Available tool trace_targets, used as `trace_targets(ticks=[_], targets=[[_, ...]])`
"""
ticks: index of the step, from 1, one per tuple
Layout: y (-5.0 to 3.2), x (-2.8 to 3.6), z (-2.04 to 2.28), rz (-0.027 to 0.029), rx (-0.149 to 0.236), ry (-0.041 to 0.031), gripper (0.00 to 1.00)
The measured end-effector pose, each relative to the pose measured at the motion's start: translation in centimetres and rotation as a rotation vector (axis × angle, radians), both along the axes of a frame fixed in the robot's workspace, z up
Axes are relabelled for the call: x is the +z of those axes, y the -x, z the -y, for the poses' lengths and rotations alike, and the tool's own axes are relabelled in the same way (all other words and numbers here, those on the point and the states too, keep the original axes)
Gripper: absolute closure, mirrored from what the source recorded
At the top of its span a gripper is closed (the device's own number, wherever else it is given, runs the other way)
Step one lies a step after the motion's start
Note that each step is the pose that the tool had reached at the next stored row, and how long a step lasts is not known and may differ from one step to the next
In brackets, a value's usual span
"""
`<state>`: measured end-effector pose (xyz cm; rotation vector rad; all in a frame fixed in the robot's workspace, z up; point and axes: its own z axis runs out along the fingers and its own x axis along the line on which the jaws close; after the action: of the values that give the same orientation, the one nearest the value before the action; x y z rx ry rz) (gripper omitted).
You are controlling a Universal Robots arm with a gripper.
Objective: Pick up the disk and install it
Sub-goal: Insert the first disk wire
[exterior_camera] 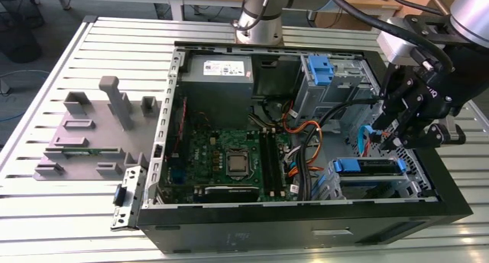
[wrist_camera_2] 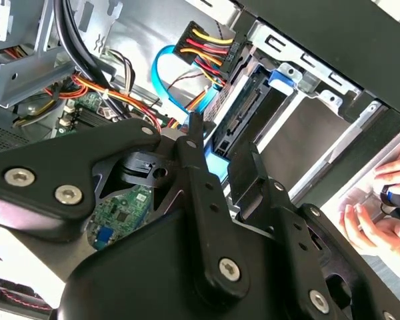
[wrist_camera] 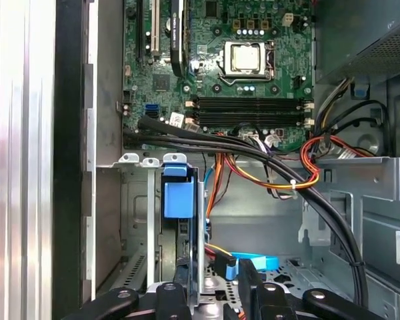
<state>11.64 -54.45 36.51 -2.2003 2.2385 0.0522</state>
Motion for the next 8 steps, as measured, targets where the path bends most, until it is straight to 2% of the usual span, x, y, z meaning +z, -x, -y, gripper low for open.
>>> trace_targets(ticks=[8], targets=[[-0.01,-0.6,0.08,0.0,0.0,0.0035,0.58]])
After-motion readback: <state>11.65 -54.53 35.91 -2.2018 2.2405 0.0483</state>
